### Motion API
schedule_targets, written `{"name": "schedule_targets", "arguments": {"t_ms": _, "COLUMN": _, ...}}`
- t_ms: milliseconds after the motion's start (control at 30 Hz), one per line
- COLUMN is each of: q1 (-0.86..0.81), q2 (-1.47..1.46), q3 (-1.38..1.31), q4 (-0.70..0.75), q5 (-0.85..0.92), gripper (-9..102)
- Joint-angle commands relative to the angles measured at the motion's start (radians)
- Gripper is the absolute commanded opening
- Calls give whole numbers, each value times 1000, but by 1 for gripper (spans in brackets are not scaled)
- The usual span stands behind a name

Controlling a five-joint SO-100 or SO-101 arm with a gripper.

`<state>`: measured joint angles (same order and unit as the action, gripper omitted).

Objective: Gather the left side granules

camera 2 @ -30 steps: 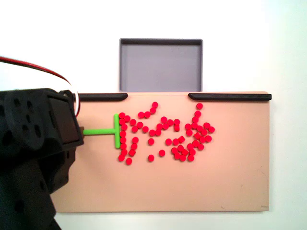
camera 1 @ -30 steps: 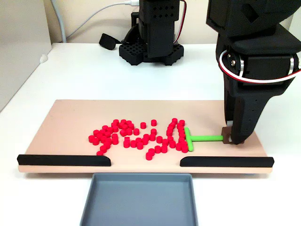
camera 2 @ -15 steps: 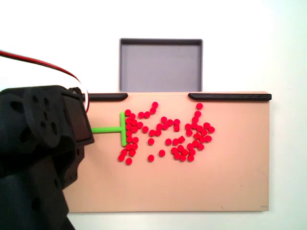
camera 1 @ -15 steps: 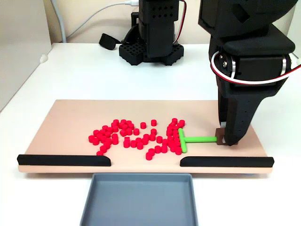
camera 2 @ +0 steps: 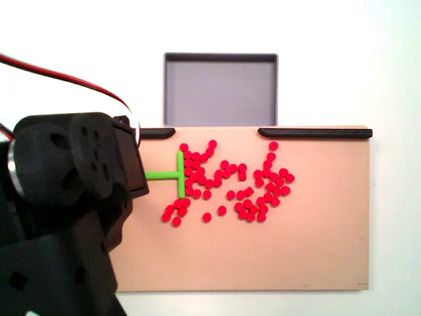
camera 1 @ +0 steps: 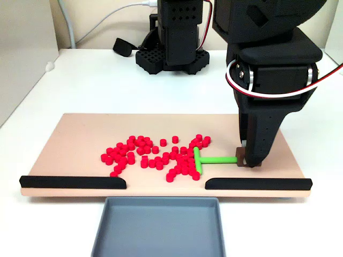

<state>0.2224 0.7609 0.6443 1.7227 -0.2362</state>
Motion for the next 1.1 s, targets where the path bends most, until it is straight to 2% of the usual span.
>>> {"name": "schedule_targets", "arguments": {"t_ms": 0, "q1": -12, "q2": 12, "q3": -9, "q4": 6, "q5": 8, "gripper": 0}}
{"name": "schedule_targets", "arguments": {"t_ms": 1067, "q1": 29, "q2": 52, "q3": -9, "q4": 8, "q5": -17, "gripper": 0}}
